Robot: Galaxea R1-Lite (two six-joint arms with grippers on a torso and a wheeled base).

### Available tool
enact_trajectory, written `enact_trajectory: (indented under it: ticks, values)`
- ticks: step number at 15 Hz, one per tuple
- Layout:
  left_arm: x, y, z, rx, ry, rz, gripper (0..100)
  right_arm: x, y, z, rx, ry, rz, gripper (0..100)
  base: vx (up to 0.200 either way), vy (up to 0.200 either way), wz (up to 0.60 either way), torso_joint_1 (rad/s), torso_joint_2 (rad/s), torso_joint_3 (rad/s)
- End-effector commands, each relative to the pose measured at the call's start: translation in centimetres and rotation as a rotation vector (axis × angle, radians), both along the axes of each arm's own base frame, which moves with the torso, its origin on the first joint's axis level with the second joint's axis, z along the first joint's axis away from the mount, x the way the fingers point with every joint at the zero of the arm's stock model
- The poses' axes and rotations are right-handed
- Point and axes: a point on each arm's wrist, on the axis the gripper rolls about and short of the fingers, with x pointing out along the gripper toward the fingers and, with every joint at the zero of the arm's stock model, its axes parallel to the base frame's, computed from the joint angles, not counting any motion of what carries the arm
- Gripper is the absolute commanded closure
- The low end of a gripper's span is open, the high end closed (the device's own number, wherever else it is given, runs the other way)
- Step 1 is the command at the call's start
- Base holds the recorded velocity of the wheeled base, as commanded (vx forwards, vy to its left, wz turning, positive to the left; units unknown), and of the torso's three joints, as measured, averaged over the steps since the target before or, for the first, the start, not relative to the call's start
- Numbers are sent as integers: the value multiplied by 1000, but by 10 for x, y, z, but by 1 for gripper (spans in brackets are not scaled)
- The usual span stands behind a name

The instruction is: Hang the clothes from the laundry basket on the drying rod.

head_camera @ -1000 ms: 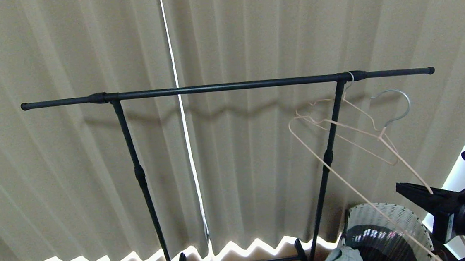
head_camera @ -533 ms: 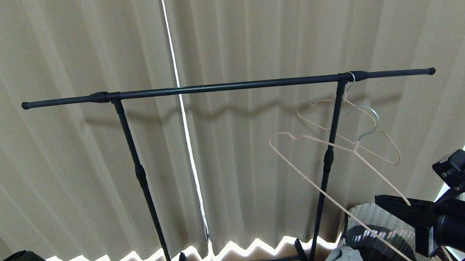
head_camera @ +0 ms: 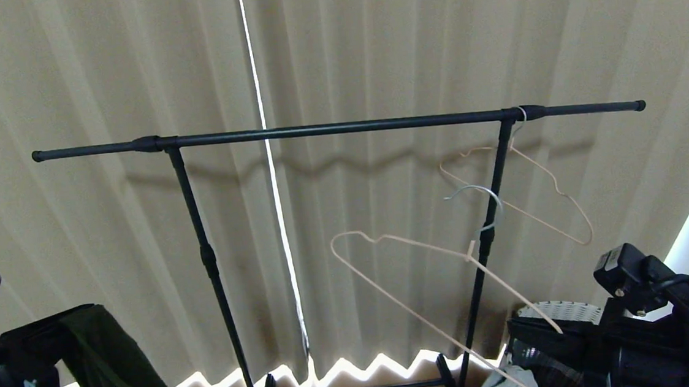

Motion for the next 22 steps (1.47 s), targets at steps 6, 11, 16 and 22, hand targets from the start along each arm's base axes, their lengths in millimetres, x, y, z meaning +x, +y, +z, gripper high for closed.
enact_trajectory:
  ticks: [6,11,16,22]
  values:
    - [80,-59,7,-63,132,45,100,5,39,-10,93,18,162,100,0,0,0,0,0,0]
    - [115,-77,5,-116,147,169,100,-6,57,-7,119,9,260,100,0,0,0,0,0,0]
    - [118,-82,3,-114,145,198,100,-13,69,-3,151,23,311,100,0,0,0,0,0,0]
    - [122,-71,5,-106,120,302,100,-17,75,2,166,6,342,100,0,0,0,0,0,0]
